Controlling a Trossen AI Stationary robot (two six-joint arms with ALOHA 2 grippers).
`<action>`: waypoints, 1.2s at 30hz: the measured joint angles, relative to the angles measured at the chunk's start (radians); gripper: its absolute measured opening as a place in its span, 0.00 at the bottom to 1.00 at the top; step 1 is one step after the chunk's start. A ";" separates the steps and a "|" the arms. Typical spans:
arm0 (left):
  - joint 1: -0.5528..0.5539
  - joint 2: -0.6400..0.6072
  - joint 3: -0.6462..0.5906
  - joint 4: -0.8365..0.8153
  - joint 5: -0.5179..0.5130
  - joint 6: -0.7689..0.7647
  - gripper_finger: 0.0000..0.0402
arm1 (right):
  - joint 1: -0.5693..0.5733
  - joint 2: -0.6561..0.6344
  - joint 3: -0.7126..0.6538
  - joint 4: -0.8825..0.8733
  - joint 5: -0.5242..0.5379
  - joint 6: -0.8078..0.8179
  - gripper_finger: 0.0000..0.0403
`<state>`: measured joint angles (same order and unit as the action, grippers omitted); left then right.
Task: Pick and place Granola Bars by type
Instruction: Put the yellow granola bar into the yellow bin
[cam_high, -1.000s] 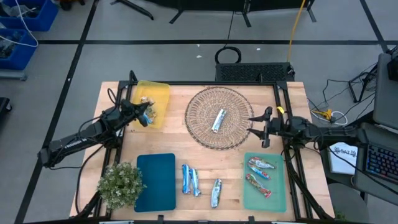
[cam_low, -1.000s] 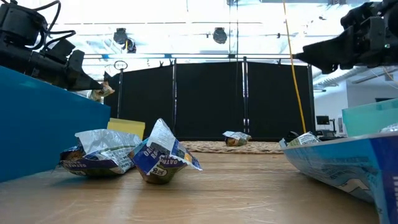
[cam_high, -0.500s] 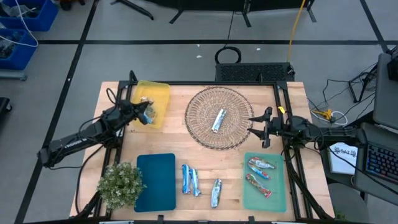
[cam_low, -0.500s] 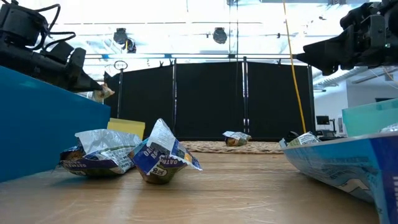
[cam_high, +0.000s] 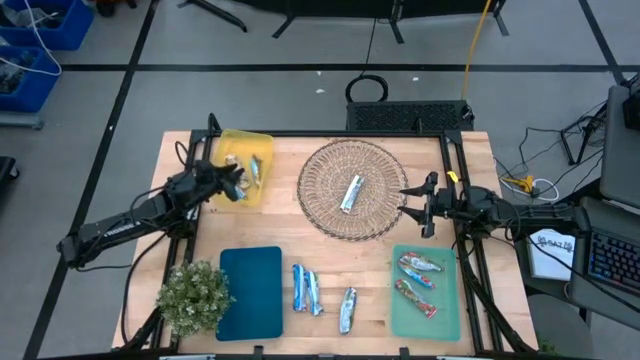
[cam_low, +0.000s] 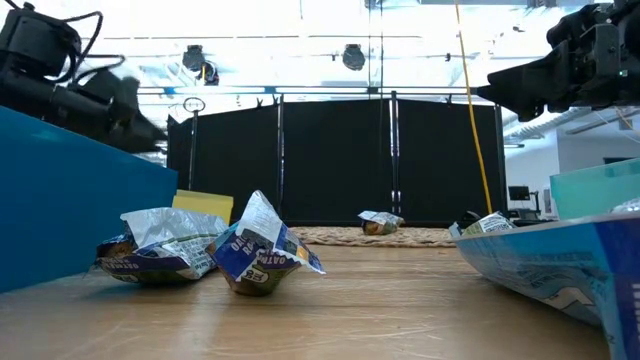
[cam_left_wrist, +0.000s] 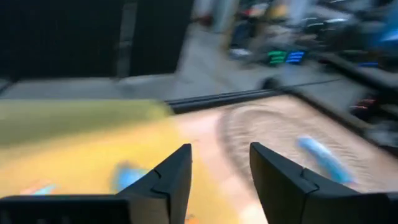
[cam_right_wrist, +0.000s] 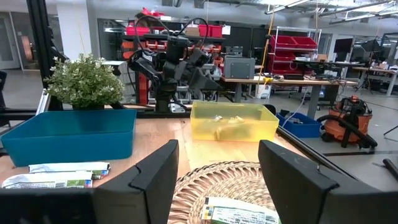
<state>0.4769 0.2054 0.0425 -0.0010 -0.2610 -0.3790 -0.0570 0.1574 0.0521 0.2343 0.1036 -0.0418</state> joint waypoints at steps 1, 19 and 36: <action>-0.001 0.000 0.000 0.037 0.050 0.012 0.42 | 0.000 0.000 0.000 0.000 0.000 0.000 0.53; -0.083 0.262 0.057 0.400 0.314 0.044 0.44 | 0.000 0.000 -0.001 0.000 0.000 0.000 0.53; -0.312 0.964 0.609 0.257 0.287 0.265 0.44 | 0.000 0.000 -0.001 0.000 0.000 0.000 0.53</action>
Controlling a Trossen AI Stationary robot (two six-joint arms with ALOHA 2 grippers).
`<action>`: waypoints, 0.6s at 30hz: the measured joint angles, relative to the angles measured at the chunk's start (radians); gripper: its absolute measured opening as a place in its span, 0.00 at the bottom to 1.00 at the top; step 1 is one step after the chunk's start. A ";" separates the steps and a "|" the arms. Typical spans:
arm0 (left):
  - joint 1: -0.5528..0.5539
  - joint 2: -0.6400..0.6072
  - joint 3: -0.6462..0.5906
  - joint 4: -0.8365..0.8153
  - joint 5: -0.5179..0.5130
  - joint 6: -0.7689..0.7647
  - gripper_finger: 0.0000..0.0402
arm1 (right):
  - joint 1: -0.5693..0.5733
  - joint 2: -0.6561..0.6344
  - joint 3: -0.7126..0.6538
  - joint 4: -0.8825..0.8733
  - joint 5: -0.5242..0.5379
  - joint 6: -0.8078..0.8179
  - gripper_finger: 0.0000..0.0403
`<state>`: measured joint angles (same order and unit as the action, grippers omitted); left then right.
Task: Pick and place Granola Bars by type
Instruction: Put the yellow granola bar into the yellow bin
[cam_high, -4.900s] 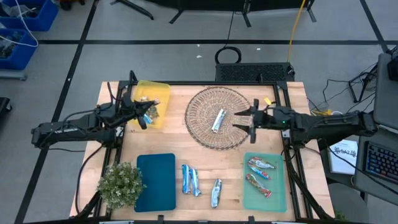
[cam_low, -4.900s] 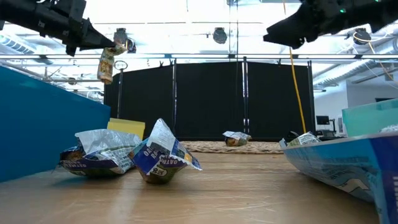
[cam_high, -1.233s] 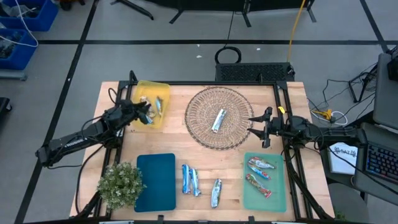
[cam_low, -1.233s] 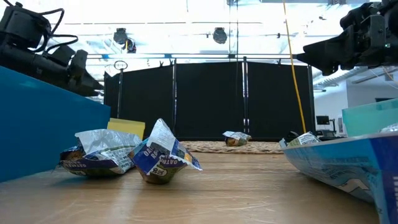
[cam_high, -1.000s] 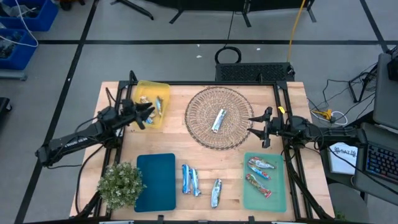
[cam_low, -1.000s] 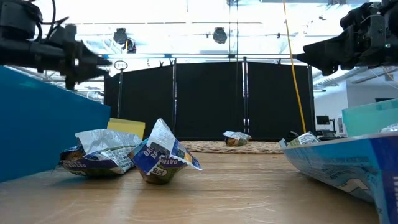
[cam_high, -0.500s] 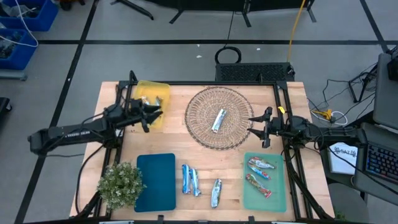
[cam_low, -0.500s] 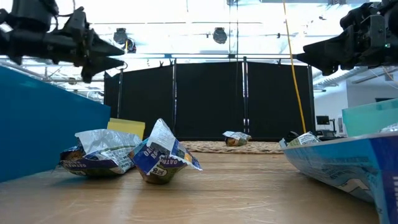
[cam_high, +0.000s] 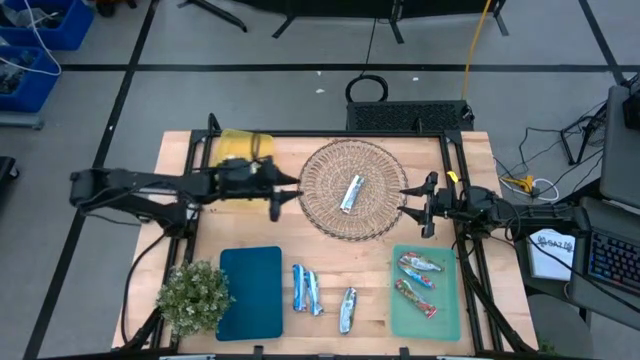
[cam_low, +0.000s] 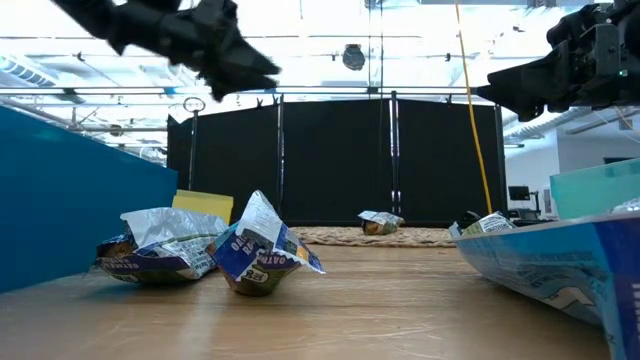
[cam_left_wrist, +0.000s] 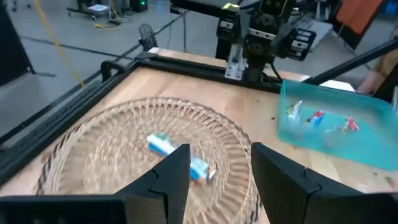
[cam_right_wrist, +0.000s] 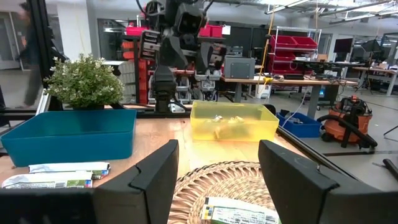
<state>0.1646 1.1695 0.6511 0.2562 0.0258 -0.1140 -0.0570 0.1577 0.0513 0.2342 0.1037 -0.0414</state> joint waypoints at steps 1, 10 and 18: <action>-0.006 0.034 0.034 -0.001 0.000 0.017 0.44 | 0.000 0.000 0.000 0.000 0.000 0.000 0.53; -0.037 0.318 0.270 -0.046 0.000 0.143 0.44 | 0.000 0.000 0.000 0.000 0.000 0.000 0.53; -0.028 0.582 0.363 -0.037 -0.063 0.139 0.44 | 0.000 0.000 0.000 0.000 0.000 0.000 0.53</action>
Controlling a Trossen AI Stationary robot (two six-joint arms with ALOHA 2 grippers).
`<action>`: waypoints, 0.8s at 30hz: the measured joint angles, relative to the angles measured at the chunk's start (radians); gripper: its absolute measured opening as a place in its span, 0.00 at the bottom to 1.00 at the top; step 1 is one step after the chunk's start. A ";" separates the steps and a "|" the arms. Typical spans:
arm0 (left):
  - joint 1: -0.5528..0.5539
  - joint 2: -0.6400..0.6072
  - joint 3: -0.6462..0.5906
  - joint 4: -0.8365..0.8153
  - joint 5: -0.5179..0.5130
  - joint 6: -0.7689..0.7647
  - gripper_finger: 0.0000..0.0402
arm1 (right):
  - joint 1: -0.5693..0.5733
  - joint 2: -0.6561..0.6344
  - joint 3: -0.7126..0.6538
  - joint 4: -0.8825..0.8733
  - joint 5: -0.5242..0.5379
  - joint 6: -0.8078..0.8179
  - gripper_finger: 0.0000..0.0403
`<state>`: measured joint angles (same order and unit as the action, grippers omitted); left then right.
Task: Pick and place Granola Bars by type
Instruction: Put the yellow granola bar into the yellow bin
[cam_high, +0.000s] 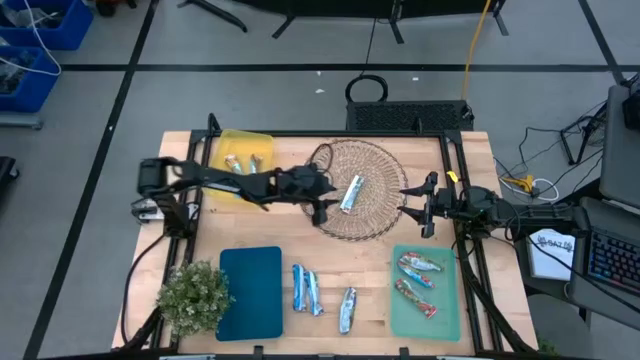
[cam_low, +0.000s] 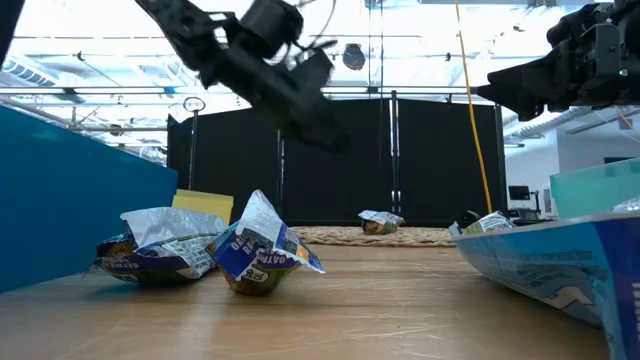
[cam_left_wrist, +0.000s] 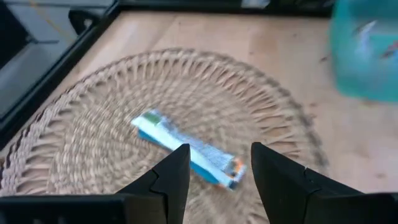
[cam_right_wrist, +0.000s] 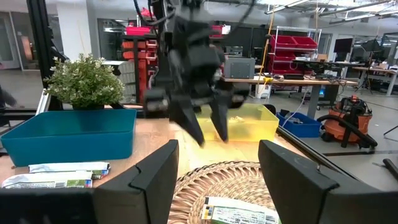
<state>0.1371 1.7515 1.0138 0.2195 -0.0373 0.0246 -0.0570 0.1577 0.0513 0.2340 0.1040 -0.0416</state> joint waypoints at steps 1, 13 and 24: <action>0.000 0.029 0.012 0.010 -0.011 0.000 0.44 | 0.000 0.000 0.000 0.000 0.000 0.000 0.53; 0.000 0.283 0.205 0.000 0.036 -0.037 0.44 | 0.000 0.000 0.000 0.000 0.000 0.000 0.53; 0.023 0.304 0.319 -0.282 -0.016 -0.334 0.44 | 0.000 0.000 0.000 0.000 0.000 0.000 0.53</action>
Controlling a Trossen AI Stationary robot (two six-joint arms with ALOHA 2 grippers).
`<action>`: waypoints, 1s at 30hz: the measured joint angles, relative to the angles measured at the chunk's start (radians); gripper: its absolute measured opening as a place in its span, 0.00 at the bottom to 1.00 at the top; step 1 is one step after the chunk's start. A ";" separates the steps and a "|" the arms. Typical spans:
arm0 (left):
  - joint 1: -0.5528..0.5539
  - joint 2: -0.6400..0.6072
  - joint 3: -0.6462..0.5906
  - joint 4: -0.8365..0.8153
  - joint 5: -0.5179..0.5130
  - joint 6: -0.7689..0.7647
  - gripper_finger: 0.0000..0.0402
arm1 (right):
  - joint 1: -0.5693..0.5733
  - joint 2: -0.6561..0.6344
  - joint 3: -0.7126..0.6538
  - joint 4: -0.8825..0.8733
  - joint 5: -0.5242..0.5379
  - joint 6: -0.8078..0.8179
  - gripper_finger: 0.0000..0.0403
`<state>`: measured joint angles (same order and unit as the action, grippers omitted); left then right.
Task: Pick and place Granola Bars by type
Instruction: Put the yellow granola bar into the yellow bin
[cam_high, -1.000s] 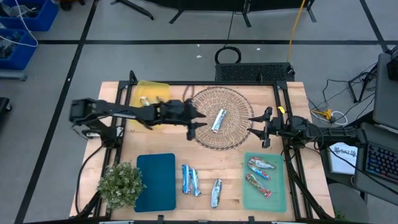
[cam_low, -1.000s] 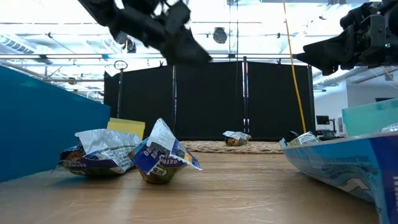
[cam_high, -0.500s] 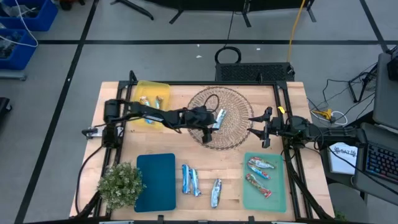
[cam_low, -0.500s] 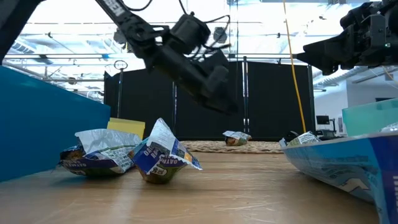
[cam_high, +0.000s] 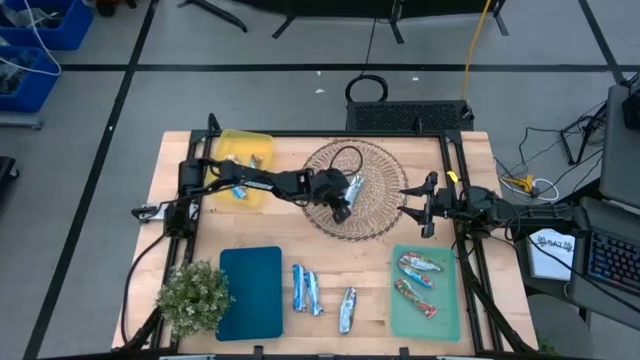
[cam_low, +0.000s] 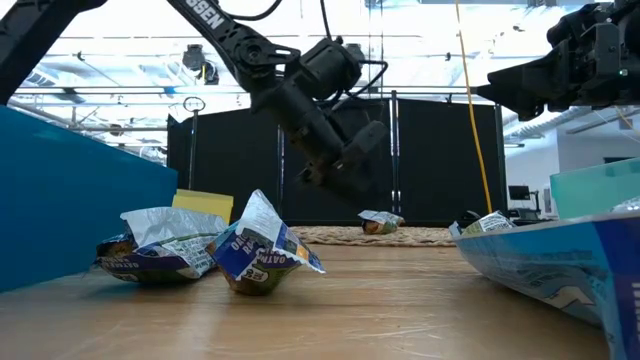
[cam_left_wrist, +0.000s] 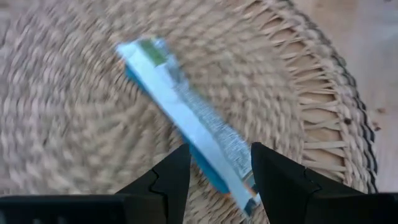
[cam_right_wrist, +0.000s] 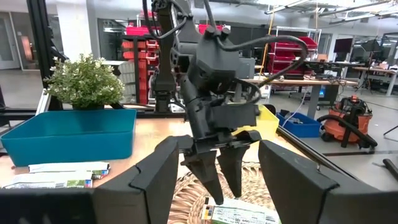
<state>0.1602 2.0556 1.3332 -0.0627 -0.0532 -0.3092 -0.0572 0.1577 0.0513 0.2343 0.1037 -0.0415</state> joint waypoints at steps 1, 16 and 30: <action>0.003 0.000 0.002 -0.014 0.000 -0.018 0.44 | 0.000 0.000 0.000 0.000 0.000 0.000 0.53; 0.016 0.000 -0.003 -0.061 0.113 -0.144 0.44 | 0.000 0.000 0.000 0.000 0.000 0.000 0.53; 0.016 0.000 -0.004 -0.084 0.096 -0.130 0.43 | 0.000 0.000 0.000 0.000 0.000 0.000 0.53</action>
<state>0.1764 2.0556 1.3293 -0.1466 0.0423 -0.4395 -0.0571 0.1577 0.0513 0.2344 0.1038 -0.0414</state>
